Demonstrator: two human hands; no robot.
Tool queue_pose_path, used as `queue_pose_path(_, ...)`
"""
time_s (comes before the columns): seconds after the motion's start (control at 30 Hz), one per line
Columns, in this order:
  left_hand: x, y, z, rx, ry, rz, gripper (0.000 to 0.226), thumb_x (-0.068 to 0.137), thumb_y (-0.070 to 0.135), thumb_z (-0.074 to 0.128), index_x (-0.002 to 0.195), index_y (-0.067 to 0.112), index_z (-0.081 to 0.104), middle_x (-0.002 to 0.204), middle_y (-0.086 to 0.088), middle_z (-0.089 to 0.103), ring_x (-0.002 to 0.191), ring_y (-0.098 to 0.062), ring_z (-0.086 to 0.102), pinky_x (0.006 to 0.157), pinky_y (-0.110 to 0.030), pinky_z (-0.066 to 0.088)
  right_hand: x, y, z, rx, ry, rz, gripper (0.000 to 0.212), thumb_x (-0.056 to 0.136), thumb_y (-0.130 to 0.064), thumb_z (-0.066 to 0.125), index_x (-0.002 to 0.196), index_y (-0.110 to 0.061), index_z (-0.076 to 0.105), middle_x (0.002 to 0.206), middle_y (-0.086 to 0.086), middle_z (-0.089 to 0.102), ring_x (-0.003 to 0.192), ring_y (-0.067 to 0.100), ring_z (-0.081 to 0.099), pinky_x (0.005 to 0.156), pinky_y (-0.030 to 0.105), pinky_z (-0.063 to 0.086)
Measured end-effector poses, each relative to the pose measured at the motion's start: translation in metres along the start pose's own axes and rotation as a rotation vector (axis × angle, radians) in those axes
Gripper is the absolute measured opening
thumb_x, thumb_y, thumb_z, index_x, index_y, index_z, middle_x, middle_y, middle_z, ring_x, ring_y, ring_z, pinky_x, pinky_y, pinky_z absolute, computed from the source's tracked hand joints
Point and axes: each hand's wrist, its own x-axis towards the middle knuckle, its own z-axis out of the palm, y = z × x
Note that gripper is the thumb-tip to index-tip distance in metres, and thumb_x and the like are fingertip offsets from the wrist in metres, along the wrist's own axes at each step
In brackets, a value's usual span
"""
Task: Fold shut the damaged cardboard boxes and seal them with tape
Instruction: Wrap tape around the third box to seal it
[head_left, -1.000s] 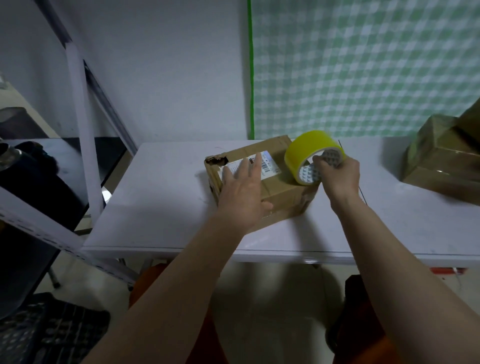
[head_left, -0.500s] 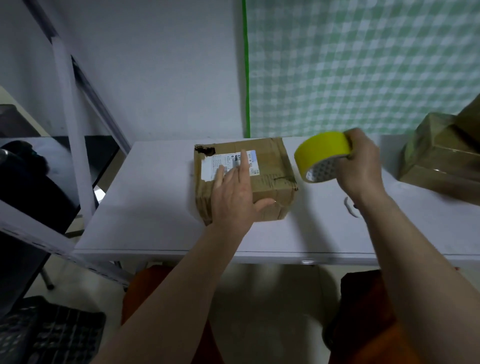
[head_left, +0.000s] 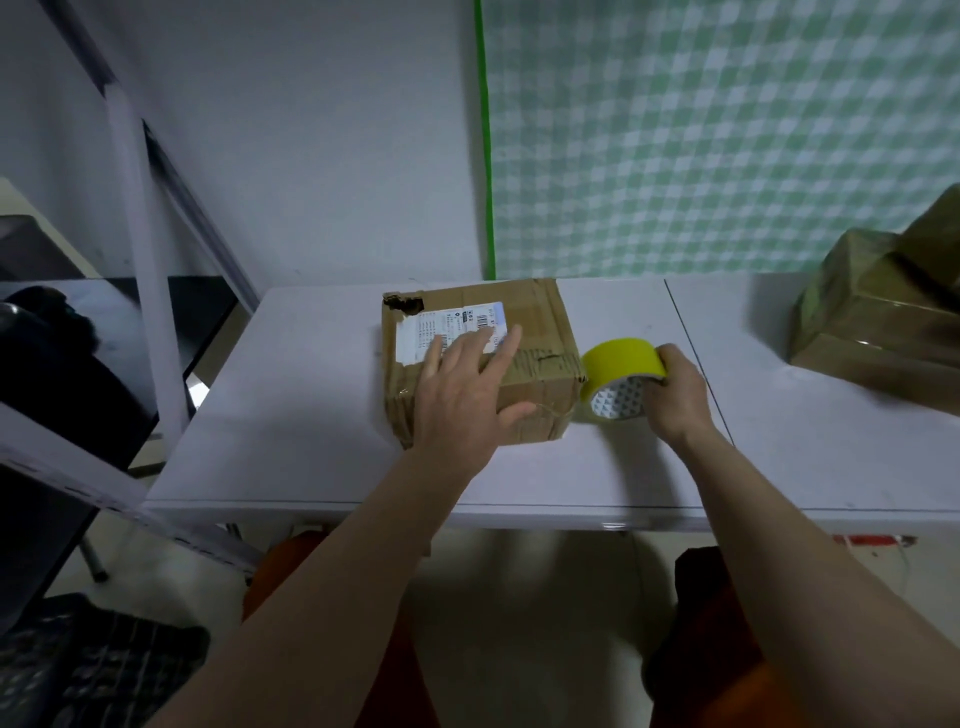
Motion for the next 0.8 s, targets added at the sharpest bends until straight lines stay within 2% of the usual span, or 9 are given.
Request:
queue_pose_path(0.07,0.002,-0.006,-0.001,0.023,-0.02,0.079,0.071,0.086,0.061,0.05,0.148,0.032,0.031,0.151,-0.006,0.039,0.139,-0.027,0.034,0.115,-0.048,0.016,0.0,-0.001,-0.002,0.025,0.002,-0.007,0.033,0.08,0.011,0.038,0.108,-0.001,0.051,0.097,0.016,0.055,0.086,0.026,0.048,0.067,0.029,0.032)
queue_pose_path(0.17,0.011,-0.024,-0.003,0.069,-0.107,0.114,0.064,0.089,0.063,0.042,0.147,0.041,0.026,0.156,0.0,0.029,0.144,-0.025,0.023,0.116,-0.053,0.007,-0.007,-0.004,-0.003,-0.006,-0.049,-0.097,0.045,0.075,0.015,0.038,0.113,-0.007,0.048,0.096,0.012,0.054,0.086,0.026,0.048,0.068,0.029,0.033)
queue_pose_path(0.3,0.02,-0.042,-0.002,0.157,-0.051,0.053,0.063,0.081,0.061,0.057,0.139,0.039,0.044,0.152,-0.004,0.036,0.143,-0.032,0.026,0.111,-0.065,0.01,-0.026,-0.004,0.008,-0.126,-0.157,-0.156,0.027,0.08,0.009,0.043,0.097,-0.01,0.033,0.088,0.016,0.05,0.083,0.035,0.051,0.064,0.036,0.037)
queue_pose_path(0.47,0.021,-0.037,0.0,0.148,-0.126,-0.12,0.073,0.085,0.068,0.044,0.148,0.04,0.022,0.16,-0.004,0.015,0.147,-0.03,0.005,0.113,-0.06,0.0,-0.031,-0.003,0.021,-0.318,-0.156,-0.087,0.018,0.087,0.002,0.041,0.094,-0.01,0.029,0.104,0.023,0.052,0.093,0.041,0.054,0.069,0.041,0.04)
queue_pose_path(0.6,0.021,-0.027,-0.003,0.043,-0.227,-0.302,0.077,0.089,0.063,0.045,0.151,0.036,0.009,0.16,-0.011,0.003,0.147,-0.031,-0.003,0.114,-0.061,-0.001,-0.032,-0.002,0.02,-0.302,-0.234,-0.086,0.02,0.09,-0.005,0.046,0.095,-0.009,0.027,0.109,0.024,0.052,0.098,0.04,0.054,0.068,0.036,0.035)
queue_pose_path(0.67,0.016,-0.011,-0.006,-0.066,-0.177,-0.316,0.076,0.089,0.043,0.055,0.152,0.03,0.013,0.16,-0.01,0.0,0.147,-0.03,-0.004,0.115,-0.06,0.0,-0.03,0.002,0.017,-0.229,-0.323,-0.048,0.032,0.088,-0.017,0.058,0.097,-0.009,0.029,0.108,0.02,0.05,0.095,0.034,0.052,0.07,0.036,0.038)
queue_pose_path(0.73,0.008,0.011,-0.006,-0.219,-0.074,-0.246,0.075,0.083,0.027,0.052,0.151,0.025,0.022,0.161,-0.006,0.005,0.148,-0.024,-0.001,0.117,-0.056,0.0,-0.033,0.0,0.01,-0.115,-0.441,-0.019,0.058,0.071,-0.033,0.072,0.109,-0.01,0.035,0.11,0.012,0.048,0.096,0.027,0.05,0.075,0.038,0.044)
queue_pose_path(0.8,0.003,0.032,-0.002,-0.342,-0.014,-0.219,0.069,0.081,0.035,0.043,0.148,0.022,0.031,0.16,-0.003,0.014,0.148,-0.02,0.004,0.117,-0.054,0.001,-0.035,-0.001,0.001,0.016,-0.522,-0.001,0.087,0.06,-0.039,0.072,0.134,-0.015,0.033,0.123,0.005,0.045,0.111,0.021,0.048,0.089,0.039,0.046)
